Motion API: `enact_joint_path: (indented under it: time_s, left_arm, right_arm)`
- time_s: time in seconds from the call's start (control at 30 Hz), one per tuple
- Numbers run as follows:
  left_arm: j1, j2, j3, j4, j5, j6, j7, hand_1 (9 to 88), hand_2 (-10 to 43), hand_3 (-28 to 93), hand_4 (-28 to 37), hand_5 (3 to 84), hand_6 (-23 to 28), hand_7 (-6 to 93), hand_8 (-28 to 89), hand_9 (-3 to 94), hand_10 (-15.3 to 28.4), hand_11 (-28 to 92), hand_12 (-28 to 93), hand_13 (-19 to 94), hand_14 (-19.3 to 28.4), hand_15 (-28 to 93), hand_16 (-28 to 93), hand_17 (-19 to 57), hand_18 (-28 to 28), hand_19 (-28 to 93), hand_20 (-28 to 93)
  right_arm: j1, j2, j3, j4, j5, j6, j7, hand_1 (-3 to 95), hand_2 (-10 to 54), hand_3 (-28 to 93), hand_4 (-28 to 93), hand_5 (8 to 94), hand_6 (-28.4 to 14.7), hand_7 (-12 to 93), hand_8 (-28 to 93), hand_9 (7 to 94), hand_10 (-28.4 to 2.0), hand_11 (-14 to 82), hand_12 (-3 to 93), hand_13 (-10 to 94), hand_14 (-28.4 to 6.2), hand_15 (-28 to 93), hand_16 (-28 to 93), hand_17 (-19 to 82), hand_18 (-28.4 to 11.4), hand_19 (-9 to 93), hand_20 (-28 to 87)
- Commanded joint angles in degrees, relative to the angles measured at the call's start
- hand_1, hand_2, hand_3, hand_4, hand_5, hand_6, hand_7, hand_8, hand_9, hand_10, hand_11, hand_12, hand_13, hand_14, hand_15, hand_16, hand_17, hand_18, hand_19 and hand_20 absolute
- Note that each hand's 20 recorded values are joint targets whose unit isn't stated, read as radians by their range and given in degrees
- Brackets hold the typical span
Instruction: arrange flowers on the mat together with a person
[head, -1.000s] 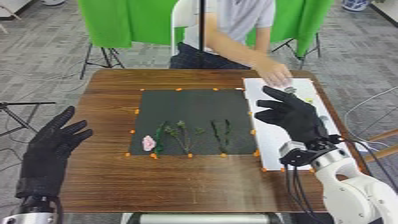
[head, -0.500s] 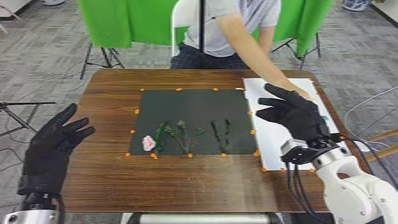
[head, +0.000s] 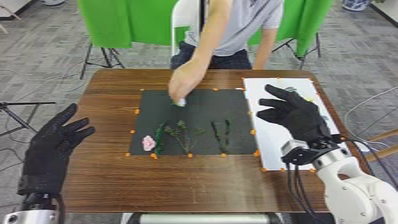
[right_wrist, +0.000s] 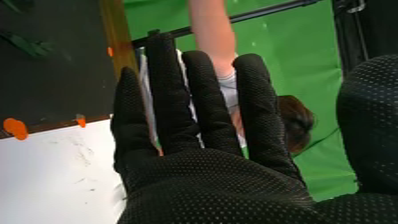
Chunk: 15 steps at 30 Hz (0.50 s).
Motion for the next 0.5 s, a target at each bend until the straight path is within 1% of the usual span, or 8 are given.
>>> enact_joint_path:
  time_s: [0.03,0.07,0.1,0.23,0.3,0.37,0.4,0.5]
  left_arm:
    - [0.0,-1.34,0.11,-0.35,0.52,-0.21,-1.34,16.6,4.7,78,-28.3,32.7,5.0,15.2,-11,34.5,18.1,24,10,24,26.0,50,-9,-9.7,21.6,46,10]
    - [-0.1,-1.56,-0.02,-0.34,0.74,-0.48,-1.50,16.7,4.7,78,-28.3,32.7,5.0,15.2,-11,34.5,18.1,24,10,24,26.0,50,-9,-9.7,21.5,46,10]
    - [0.2,-1.22,0.04,-0.40,0.49,-0.16,-1.03,16.7,4.7,78,-28.3,32.7,5.0,15.2,-11,34.5,18.1,24,10,24,26.0,49,-9,-9.8,21.6,46,10]
    - [0.2,-1.17,-0.03,-0.35,0.34,-0.03,-1.01,16.7,4.7,78,-28.3,32.7,5.1,15.1,-11,34.5,18.1,24,10,24,26.0,49,-9,-9.7,21.7,46,10]
    - [0.5,-0.56,0.06,-0.42,-0.16,0.40,-0.44,16.6,4.7,79,-28.3,32.7,5.1,15.1,-11,34.5,18.1,24,10,24,26.0,49,-9,-9.7,21.7,46,10]
    - [0.3,-0.85,0.07,-0.35,0.10,0.16,-0.93,16.7,4.7,79,-28.3,32.7,5.1,15.0,-11,34.5,18.1,24,10,24,26.0,50,-9,-9.7,21.7,46,10]
    - [0.5,-0.64,0.15,-0.45,-0.24,0.52,-0.37,16.7,4.7,79,-28.3,32.7,5.1,15.1,-11,34.5,18.1,24,10,24,26.0,50,-9,-9.7,21.7,46,10]
    - [0.2,-1.04,0.07,-0.38,0.24,0.14,-1.11,16.7,4.7,79,-28.3,32.7,5.0,15.1,-11,34.5,18.1,24,10,24,26.0,50,-9,-9.7,21.7,46,10]
  right_arm:
    - [-0.3,-0.4,-0.1,-0.1,-0.1,0.0,0.3,20.9,0.9,73,-28,46.0,-0.7,13,-11,46.6,-17.6,14.7,16.0,39,-18.9,45,13,5,-23.4,50,17]
    - [-0.4,-0.3,-0.1,-0.1,-0.1,0.1,0.2,20.9,0.9,73,-28,46.0,-0.7,13,-11,46.6,-17.6,14.7,16.1,39,-18.9,45,13,5,-23.4,50,17]
    - [-0.4,-0.4,0.0,-0.1,-0.2,-0.1,0.2,20.9,0.9,73,-28,46.0,-0.7,13,-11,46.6,-17.6,14.7,16.1,39,-18.9,45,13,5,-23.4,50,17]
    - [0.0,-0.4,-0.3,0.1,-0.3,-0.2,0.3,21.0,1.0,73,-28,46.0,-0.7,13,-11,46.6,-17.7,14.6,16.0,39,-18.9,45,13,5,-23.4,50,17]
    - [0.0,-0.4,-0.3,0.1,-0.4,-0.3,0.3,20.9,1.0,73,-28,46.0,-0.7,13,-11,46.6,-17.7,14.7,16.1,39,-18.9,45,13,5,-23.4,50,17]
    - [-0.1,-0.3,-0.3,0.0,-0.4,-0.1,0.4,20.9,1.0,73,-28,46.0,-0.7,13,-11,46.7,-17.7,14.6,16.0,39,-18.9,45,13,5,-23.5,50,17]
    - [0.2,-0.4,-0.4,0.2,-0.5,-0.3,0.5,20.9,1.0,73,-28,46.0,-0.8,13,-11,46.7,-17.7,14.7,16.1,39,-18.9,45,13,5,-23.5,50,17]
    - [-0.3,-0.6,-0.1,0.0,-0.9,-0.4,0.7,20.8,1.0,73,-28,46.1,-0.8,13,-11,46.7,-17.9,14.6,16.1,39,-19.0,45,13,5,-23.5,50,17]
